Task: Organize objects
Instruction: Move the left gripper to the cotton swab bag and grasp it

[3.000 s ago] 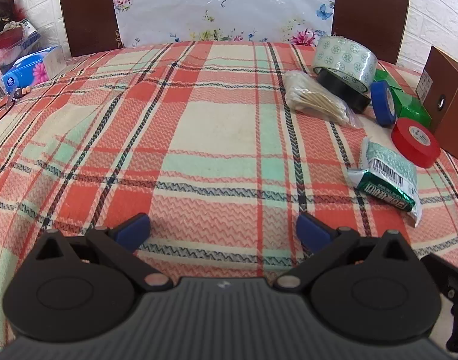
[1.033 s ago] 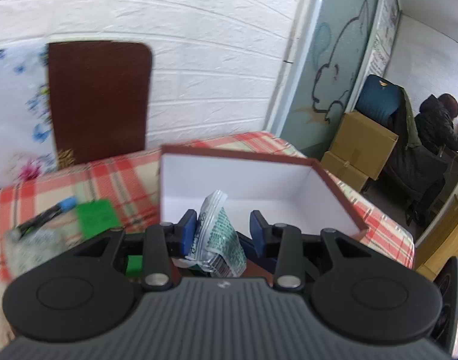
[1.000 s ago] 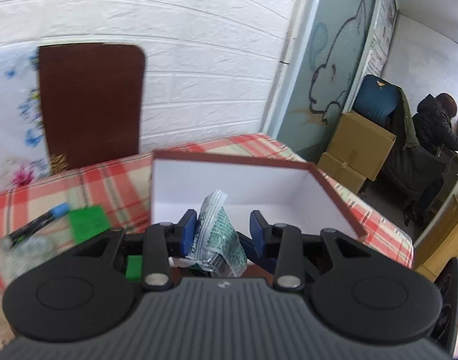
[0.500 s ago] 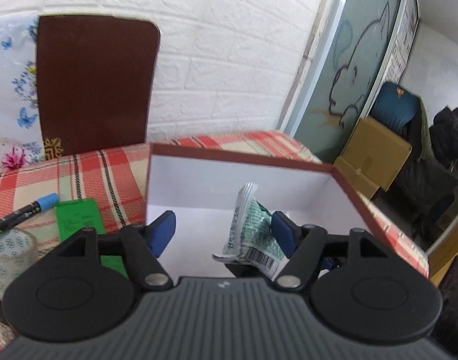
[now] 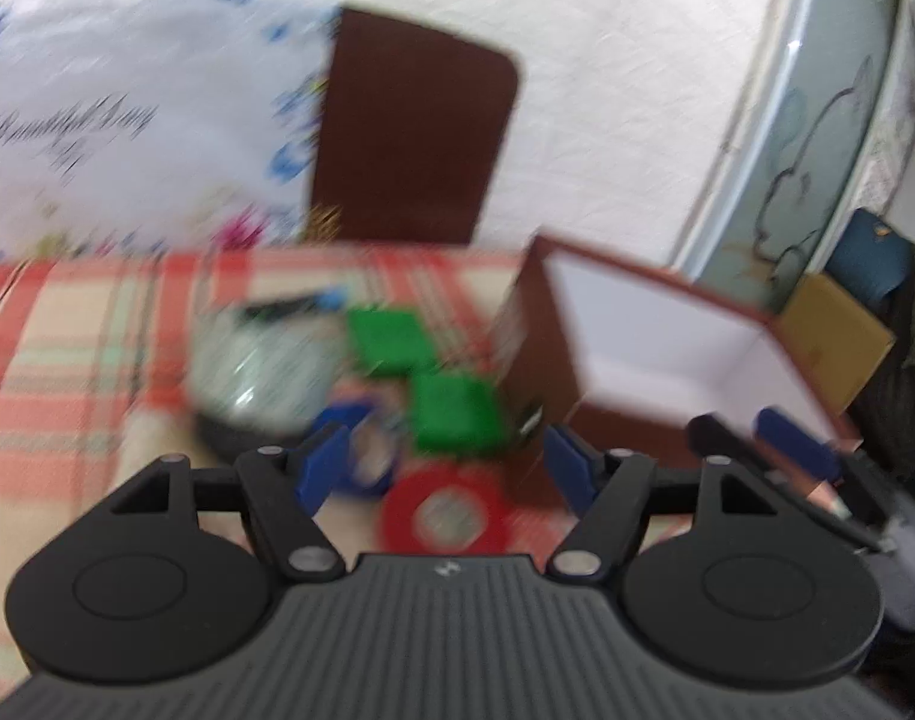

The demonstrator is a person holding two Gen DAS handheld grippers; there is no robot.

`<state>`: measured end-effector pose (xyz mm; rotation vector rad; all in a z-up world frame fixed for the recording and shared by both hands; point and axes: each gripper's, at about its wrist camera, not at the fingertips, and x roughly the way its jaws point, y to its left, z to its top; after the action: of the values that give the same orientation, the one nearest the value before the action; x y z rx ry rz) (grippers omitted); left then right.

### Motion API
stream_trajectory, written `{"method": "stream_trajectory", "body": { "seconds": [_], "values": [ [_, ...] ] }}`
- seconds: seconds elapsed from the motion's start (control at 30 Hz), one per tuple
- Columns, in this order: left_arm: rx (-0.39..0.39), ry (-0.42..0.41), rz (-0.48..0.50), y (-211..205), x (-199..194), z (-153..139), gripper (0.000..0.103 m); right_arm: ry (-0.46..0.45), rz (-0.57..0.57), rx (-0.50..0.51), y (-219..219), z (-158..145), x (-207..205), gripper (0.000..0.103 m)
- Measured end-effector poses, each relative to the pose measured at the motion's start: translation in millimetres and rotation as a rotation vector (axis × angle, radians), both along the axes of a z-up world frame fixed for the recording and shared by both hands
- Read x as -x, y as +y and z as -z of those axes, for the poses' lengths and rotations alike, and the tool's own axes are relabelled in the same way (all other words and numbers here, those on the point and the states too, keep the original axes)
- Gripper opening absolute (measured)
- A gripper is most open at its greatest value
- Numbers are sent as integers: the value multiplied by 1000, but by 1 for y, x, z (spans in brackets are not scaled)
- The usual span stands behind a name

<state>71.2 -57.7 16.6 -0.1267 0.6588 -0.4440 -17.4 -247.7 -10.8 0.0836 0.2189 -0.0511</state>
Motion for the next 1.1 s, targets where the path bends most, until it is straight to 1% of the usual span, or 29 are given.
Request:
{"method": "stream_trajectory", "body": {
  "seconds": [0.1,0.17,0.2,0.27,0.3,0.37,0.4,0.47,0.5,0.53,0.6,0.63,0.67,0.7,0.73,0.77,0.83,0.87,0.93,1.0,1.1],
  "values": [
    [-69,74,-98,35,5,33,73,102,-124,17,29,20,-4,66],
    [-120,105,-173,60,7,51,73,178,-194,27,48,30,-9,64],
    [-137,112,-211,74,7,57,73,202,-223,37,56,31,-13,64],
    [-169,74,-289,100,9,63,73,220,-275,58,71,30,-18,64],
    [-181,70,-333,113,8,64,73,227,-298,67,79,30,-23,64],
    [-148,50,-378,137,6,66,73,236,-341,99,97,28,-31,64],
    [-131,37,-386,144,4,68,73,241,-363,116,105,28,-37,64],
    [-106,-18,-389,156,7,75,73,255,-406,127,121,29,-53,62],
    [-75,-31,-385,159,8,77,78,268,-422,125,127,32,-63,58],
    [-57,-35,-375,160,8,76,80,285,-423,131,132,35,-73,56],
    [-64,-45,-364,157,8,77,85,303,-391,163,141,43,-93,56],
    [-73,-49,-359,156,6,78,86,315,-387,172,144,47,-101,56],
    [-74,-51,-355,155,6,79,87,330,-388,172,147,50,-109,53],
    [-68,-52,-351,156,6,80,88,333,-406,155,147,49,-114,45],
    [-56,-52,-349,157,6,80,88,331,-426,149,148,47,-115,25],
    [-45,-53,-348,159,7,80,88,333,-438,163,150,46,-116,16],
    [-31,-53,-348,161,8,81,89,324,-442,205,152,45,-108,12],
    [-28,-54,-347,161,9,81,89,324,-447,211,151,44,-105,11],
    [-31,-56,-345,160,10,81,89,332,-454,203,148,44,-96,5],
    [-36,-56,-343,160,9,82,89,342,-457,199,140,43,-77,4],
    [-49,-54,-336,158,9,81,91,346,-450,228,126,44,-38,2]
  ]
}}
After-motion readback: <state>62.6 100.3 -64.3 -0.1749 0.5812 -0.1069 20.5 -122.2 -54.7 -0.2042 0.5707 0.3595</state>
